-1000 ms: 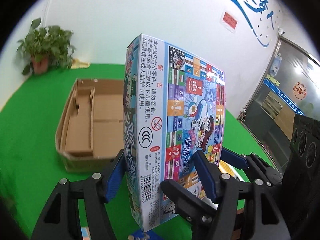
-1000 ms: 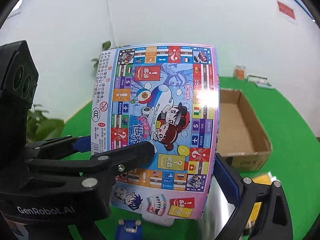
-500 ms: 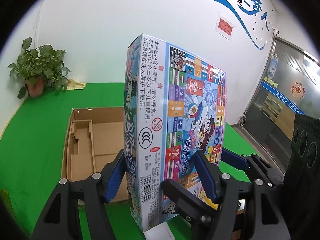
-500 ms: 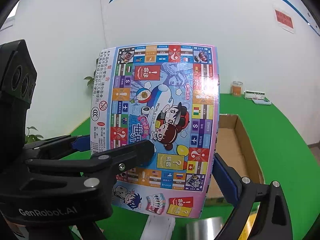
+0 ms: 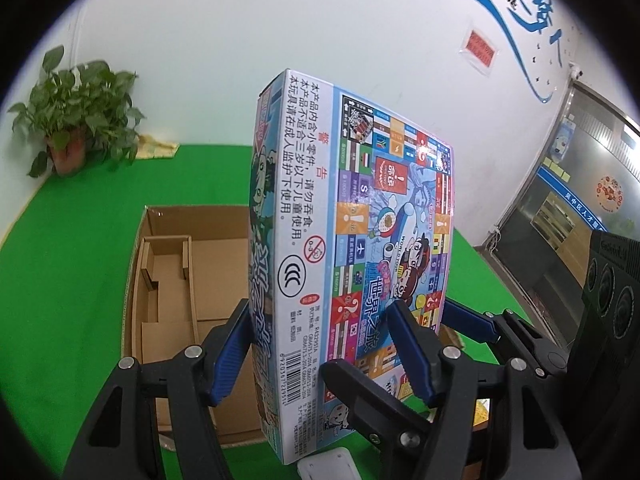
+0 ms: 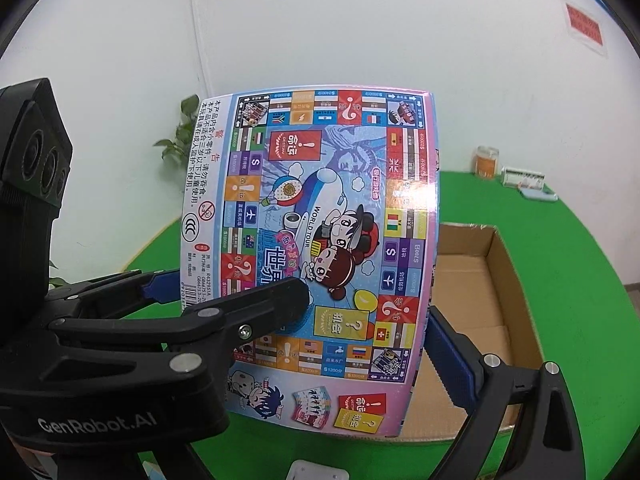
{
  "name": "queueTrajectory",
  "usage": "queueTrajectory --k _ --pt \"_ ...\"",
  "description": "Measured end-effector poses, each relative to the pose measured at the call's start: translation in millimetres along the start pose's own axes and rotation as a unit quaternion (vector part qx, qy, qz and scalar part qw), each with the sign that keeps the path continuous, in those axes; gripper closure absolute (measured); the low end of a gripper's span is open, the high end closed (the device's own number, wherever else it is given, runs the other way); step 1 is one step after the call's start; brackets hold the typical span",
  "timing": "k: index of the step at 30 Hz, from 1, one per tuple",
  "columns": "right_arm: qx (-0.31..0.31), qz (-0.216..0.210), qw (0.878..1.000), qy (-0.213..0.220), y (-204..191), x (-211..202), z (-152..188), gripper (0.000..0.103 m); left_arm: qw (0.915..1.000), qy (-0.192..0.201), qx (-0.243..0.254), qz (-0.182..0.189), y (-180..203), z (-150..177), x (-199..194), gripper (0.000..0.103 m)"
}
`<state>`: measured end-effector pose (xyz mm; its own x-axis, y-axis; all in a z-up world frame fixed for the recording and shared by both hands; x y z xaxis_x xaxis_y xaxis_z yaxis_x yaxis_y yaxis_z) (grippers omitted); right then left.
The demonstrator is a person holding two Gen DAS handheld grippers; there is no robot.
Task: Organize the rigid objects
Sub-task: 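Carry the board-game box over the cardboard box and lower it inside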
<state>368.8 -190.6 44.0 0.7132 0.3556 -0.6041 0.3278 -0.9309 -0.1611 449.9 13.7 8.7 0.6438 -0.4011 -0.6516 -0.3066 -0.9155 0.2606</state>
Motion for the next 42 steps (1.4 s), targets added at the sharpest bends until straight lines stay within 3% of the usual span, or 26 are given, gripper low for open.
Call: queueTrajectory --k 8,13,19,27,31,33,35,42 --pt "0.007 -0.007 0.999 -0.041 2.7 53.3 1.1 0.007 0.9992 -0.035 -0.020 -0.005 -21.6 0.3 30.6 0.036" --pt "0.025 -0.029 0.995 -0.093 13.3 98.4 8.3 0.008 0.9962 -0.076 -0.035 -0.023 -35.6 9.2 52.0 0.036" --pt "0.050 -0.062 0.983 -0.163 23.0 155.3 34.2 0.010 0.9885 -0.133 -0.050 -0.052 -53.8 27.4 82.0 0.036" --pt "0.079 -0.068 0.969 -0.224 41.3 211.5 54.5 0.020 0.9768 -0.192 -0.066 -0.069 -67.4 46.4 112.9 0.036" --pt "0.071 -0.059 0.968 -0.235 40.4 223.4 58.5 0.021 0.9754 -0.194 -0.044 -0.095 -60.2 49.1 114.6 0.041" --pt "0.062 -0.039 0.965 -0.251 34.6 228.0 65.5 0.031 0.9765 -0.184 -0.029 -0.109 -54.6 46.6 110.2 0.047" --pt "0.067 -0.040 0.959 -0.271 34.2 240.9 76.1 0.039 0.9846 -0.153 -0.032 -0.080 -47.6 41.2 95.6 0.050" --pt "0.045 -0.050 0.962 -0.263 29.3 237.5 80.2 0.038 0.9933 -0.084 -0.018 -0.078 -36.1 39.0 32.7 0.049"
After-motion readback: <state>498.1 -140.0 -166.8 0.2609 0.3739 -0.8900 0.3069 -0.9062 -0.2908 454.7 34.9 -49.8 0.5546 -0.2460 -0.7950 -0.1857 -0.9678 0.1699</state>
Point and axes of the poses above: each gripper's, at about its wrist camera, not at the fingertips, and x roughly the way its jaws point, y to its right, z to its underside, the point moved 1 cm from there along x, roughly the way its jaws point
